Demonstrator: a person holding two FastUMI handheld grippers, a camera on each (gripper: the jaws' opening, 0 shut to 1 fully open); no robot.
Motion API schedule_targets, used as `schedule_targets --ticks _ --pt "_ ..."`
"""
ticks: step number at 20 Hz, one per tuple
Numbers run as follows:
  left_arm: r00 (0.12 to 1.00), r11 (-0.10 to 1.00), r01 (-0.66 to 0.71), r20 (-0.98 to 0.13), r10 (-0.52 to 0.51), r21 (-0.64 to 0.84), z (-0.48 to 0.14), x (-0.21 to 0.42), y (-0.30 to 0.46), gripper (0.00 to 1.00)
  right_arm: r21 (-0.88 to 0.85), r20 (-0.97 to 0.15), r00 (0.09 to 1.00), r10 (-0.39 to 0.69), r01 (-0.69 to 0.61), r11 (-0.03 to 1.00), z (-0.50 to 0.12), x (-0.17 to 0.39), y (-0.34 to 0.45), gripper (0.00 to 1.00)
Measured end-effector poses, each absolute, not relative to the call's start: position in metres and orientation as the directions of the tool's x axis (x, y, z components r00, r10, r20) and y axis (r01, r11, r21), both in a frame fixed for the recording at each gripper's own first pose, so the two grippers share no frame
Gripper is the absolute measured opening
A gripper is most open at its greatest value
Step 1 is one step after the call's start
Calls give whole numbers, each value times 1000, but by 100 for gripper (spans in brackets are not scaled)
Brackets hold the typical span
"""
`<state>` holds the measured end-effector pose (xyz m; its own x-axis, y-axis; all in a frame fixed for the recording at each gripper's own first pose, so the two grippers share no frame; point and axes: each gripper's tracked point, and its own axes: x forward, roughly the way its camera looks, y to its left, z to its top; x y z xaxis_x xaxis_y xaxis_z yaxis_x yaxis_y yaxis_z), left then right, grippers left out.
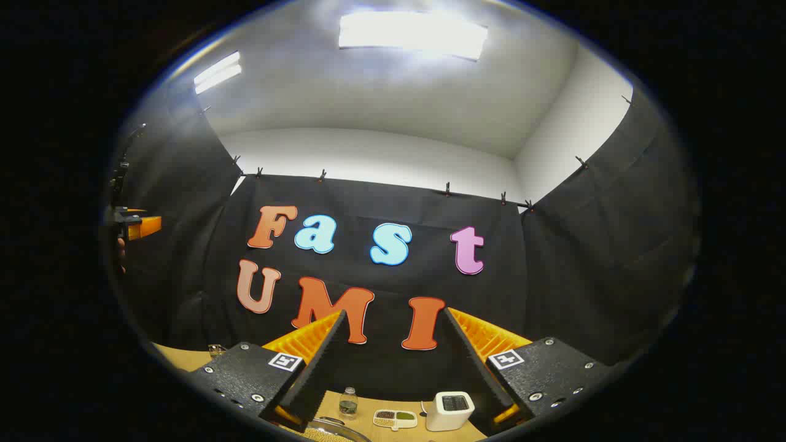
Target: First push the handle of the pot to place it horizontally, then grasp the pot with both hands and set it on the induction cooktop.
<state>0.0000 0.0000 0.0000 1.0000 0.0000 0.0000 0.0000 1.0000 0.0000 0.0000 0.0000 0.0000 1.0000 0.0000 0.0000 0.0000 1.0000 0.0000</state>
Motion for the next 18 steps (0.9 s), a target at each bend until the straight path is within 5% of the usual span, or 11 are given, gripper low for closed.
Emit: schedule_targets --ticks 18 --pt "1000 999 -16 22 17 -36 3 -7 8 92 19 20 998 54 -54 998 16 -12 8 94"
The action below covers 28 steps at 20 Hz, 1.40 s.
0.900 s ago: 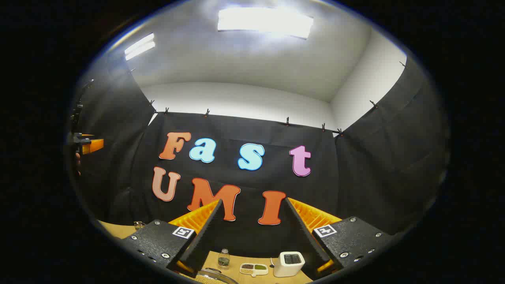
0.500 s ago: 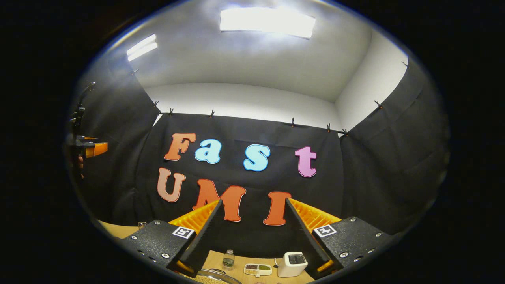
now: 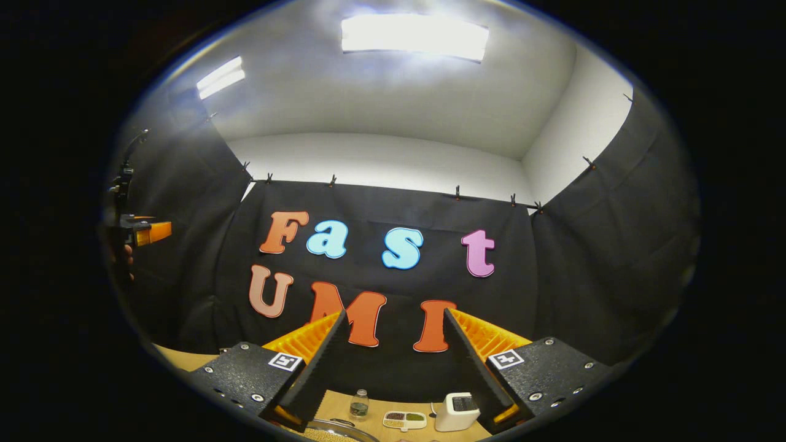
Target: First push the handle of the pot to place it horizontally, then grasp the pot with both hands and set it on the induction cooktop.
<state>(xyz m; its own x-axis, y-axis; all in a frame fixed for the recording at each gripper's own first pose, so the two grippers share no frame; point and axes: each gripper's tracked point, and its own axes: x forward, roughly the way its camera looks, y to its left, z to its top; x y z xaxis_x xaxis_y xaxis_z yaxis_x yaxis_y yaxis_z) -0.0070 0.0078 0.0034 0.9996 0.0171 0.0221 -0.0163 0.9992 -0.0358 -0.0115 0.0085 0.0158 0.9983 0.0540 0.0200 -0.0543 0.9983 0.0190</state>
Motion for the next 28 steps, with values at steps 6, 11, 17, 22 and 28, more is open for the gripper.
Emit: schedule_targets --ticks 6,11,17,22,28 --pt "999 999 -11 33 12 -49 3 -11 2 92 32 13 997 82 -83 996 7 -16 12 94" --pt "999 999 -4 35 6 -45 -1 -16 -4 92 54 -29 995 100 -98 994 -12 -19 15 94" --pt "1000 999 1 16 0 -33 -11 -18 -5 92 95 -139 980 140 -127 987 -52 -24 23 97" --pt "1000 1000 0 -13 -1 -27 -25 -19 -3 93 82 -243 953 183 -168 982 -94 -36 42 94" --pt "999 1000 -2 -41 1 -17 -40 -21 -1 92 88 -375 891 257 -241 966 -149 -57 75 91"
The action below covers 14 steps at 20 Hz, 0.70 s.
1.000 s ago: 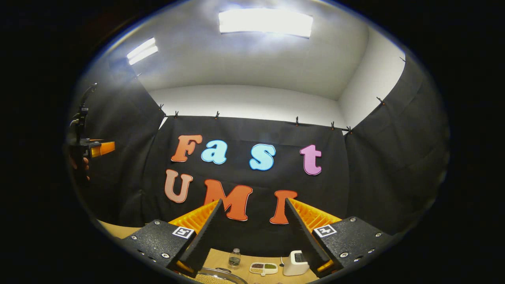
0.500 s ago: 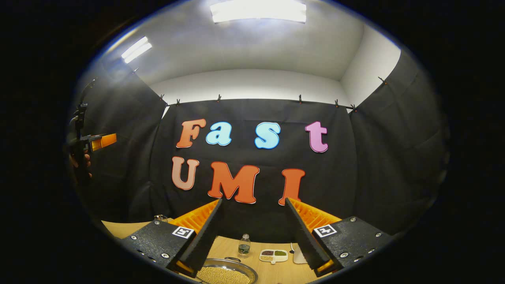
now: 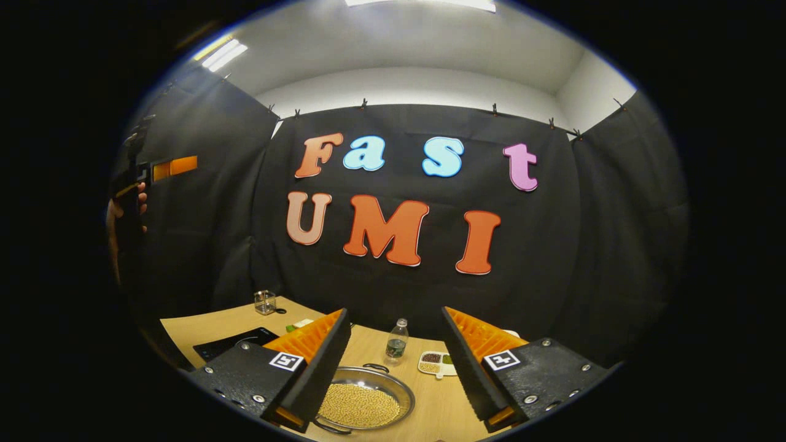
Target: First push the handle of the pot to place it horizontally, then grasp the pot with both hands and set it on the induction cooktop.
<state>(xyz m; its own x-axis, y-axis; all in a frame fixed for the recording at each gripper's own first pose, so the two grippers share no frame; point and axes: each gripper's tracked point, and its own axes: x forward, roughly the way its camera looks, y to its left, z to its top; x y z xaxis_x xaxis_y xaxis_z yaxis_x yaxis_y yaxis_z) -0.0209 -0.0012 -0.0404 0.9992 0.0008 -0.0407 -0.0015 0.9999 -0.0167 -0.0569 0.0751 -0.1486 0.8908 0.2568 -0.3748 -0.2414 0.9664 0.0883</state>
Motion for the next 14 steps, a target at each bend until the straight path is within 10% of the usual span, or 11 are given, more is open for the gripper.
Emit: schedule_targets --ticks 9,14 --pt "997 999 -18 -78 21 39 -63 -21 -2 92 208 -616 676 403 -354 912 -256 -104 136 74" --pt "993 998 -25 -113 31 49 -82 -19 3 92 350 -743 447 497 -373 859 -315 -147 177 39"
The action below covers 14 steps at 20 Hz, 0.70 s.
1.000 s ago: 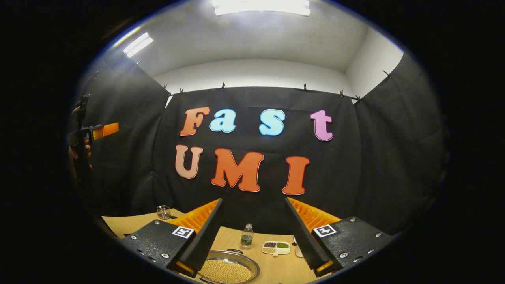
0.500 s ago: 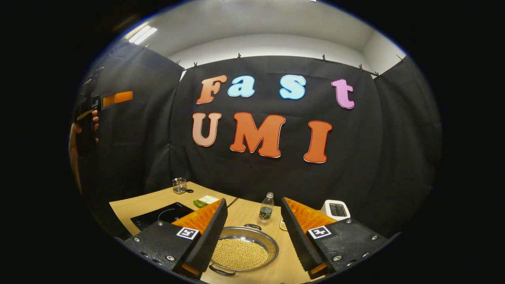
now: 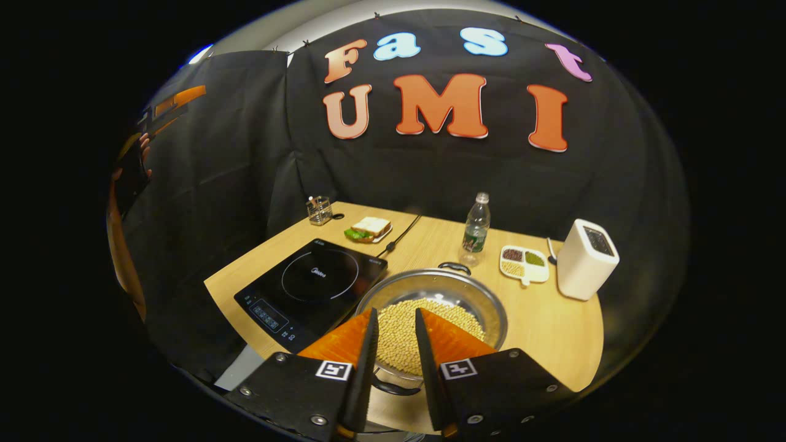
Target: First push the handle of the pot to place it horizontally, then grasp the pot with both hands and set it on the induction cooktop.
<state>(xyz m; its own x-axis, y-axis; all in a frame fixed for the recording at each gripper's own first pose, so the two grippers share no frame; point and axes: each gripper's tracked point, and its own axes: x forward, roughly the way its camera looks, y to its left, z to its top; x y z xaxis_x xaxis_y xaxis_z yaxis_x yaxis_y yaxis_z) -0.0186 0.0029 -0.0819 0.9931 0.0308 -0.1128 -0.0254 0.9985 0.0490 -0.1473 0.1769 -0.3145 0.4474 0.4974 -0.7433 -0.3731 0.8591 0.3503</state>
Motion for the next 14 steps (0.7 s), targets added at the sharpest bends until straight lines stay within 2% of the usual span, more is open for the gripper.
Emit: schedule_targets --ticks 8,10,14 --pt "985 996 -56 -161 66 68 -104 -17 19 91 504 -800 170 575 -330 798 -361 -205 224 5" --pt "984 996 -58 -162 68 67 -105 -18 21 91 529 -805 121 580 -296 795 -371 -209 236 0" --pt "983 994 -74 -162 87 84 -110 -18 32 91 548 -813 48 581 -277 790 -386 -223 248 0"
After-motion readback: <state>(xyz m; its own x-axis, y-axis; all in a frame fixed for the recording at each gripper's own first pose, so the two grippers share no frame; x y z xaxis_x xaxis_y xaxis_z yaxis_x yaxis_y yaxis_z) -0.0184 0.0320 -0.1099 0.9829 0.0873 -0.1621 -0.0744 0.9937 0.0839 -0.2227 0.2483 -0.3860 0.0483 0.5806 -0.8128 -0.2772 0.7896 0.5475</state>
